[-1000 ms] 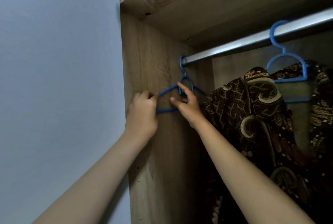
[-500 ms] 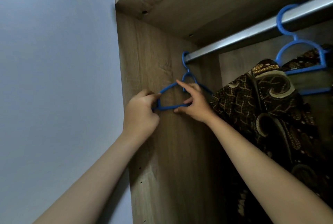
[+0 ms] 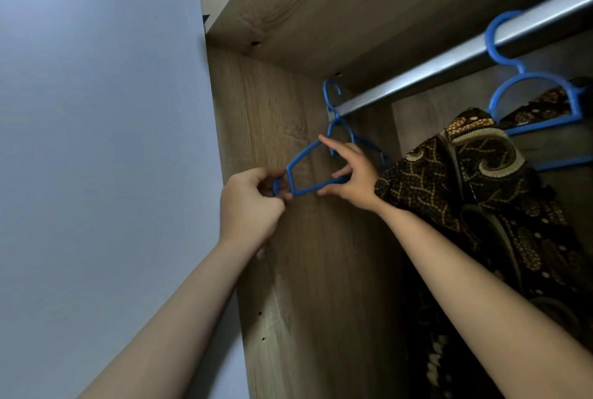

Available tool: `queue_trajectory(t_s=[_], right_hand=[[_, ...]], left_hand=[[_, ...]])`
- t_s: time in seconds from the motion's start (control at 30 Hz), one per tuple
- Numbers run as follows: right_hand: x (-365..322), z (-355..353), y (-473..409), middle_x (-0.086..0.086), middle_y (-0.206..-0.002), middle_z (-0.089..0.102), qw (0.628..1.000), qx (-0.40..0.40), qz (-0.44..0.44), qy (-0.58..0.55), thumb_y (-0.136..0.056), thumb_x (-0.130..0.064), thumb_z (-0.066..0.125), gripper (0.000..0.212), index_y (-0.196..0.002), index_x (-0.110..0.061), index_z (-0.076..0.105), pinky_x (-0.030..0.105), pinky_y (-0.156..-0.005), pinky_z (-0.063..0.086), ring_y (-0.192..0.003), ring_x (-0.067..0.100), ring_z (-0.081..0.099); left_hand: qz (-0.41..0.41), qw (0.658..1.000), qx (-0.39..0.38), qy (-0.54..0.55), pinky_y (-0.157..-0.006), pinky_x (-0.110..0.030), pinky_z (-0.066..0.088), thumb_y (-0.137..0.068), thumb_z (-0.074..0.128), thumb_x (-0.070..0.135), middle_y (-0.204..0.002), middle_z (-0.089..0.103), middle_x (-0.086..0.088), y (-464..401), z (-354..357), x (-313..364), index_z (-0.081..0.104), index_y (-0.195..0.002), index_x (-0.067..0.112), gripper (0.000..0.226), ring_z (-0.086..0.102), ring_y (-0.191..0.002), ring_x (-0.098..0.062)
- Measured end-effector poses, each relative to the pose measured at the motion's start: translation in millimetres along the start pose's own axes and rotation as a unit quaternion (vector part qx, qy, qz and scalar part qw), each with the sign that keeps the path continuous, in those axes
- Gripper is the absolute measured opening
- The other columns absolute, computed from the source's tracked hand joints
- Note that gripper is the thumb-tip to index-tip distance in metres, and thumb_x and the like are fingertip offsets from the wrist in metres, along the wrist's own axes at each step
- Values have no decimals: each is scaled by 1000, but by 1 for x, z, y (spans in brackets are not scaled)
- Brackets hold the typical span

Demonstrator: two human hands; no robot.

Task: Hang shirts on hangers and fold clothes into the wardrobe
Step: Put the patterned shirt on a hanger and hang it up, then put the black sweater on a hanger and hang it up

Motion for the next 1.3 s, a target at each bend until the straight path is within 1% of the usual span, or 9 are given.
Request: queue_trajectory(t_s=[0.13,0.27,0.4,0.63,0.77,0.9,1.07,1.2,1.3], right_hand=[[-3,8,5,-7,-132,38,999,35,-29,-22,-63,-11,86,96,-137,-42,34,18,-81,54,-109,15,57],[-20,20,15,-5,-124,41,995,46,-68,-64,-62,-8,86,94,-138,-34,37,11,-76,51,-101,9,56],[-43,38,28,-4,-119,43,992,32,-79,-98,-59,-16,88,95,-138,-36,40,9,-73,48,-74,1,60],[-116,64,51,-9,-113,40,990,7,-81,-115,-62,-26,86,94,-142,-35,38,10,-71,50,-69,7,55],[-172,80,72,-6,-107,41,988,11,-126,-84,-62,-44,82,93,-143,-32,38,12,-68,49,-64,4,46],[-240,103,103,1,-107,41,984,0,-142,-111,-61,-45,84,93,-142,-30,41,12,-65,43,-70,-5,44],[-344,137,158,-3,-107,38,975,-52,-145,-161,-61,-50,83,94,-143,-31,40,12,-59,38,-70,-5,42],[-438,165,209,-3,-107,36,955,-104,-178,-213,-61,-62,75,96,-144,-31,37,9,-60,37,-76,-5,41],[-511,185,248,-3,-107,35,941,-122,-189,-252,-62,-70,64,95,-144,-31,36,17,-60,42,-78,3,39]], left_hand=[[0,1000,22,17,-82,-28,53,-74,75,7,-92,69,7,5,-12,5,71,-103,21,33,65,-92,-11],[-21,999,23,44,-84,-36,56,-71,78,4,-93,72,6,16,-37,3,71,-97,29,38,68,-87,-10],[-28,998,37,46,-77,-23,57,-71,77,-1,-86,72,12,34,-70,3,69,-90,33,40,69,-74,-7],[-52,997,48,17,-74,-17,56,-75,73,-2,-89,72,5,71,-144,19,68,-93,26,34,70,-84,-22],[-63,995,79,-21,-74,-15,55,-76,71,-5,-91,71,3,104,-201,33,67,-94,24,35,69,-86,-21],[-87,986,114,-86,-70,-17,53,-75,72,-2,-93,70,4,151,-266,54,67,-98,23,35,67,-74,-21],[-154,969,133,-142,-62,-9,50,-70,78,2,-91,66,6,227,-355,92,64,-98,30,43,63,-62,-5],[-199,945,127,-228,-66,-4,47,-66,82,5,-93,63,7,298,-426,133,64,-108,30,53,61,-68,2],[-222,917,144,-297,-72,-6,47,-65,83,8,-101,64,6,349,-484,165,64,-116,29,58,63,-76,-3]])
Point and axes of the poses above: each hand's wrist, its own y-axis away from the middle knuckle, its own z-axis out of the palm, x = y × z, the point moved 3 cm from there along -y, towards the middle knuckle
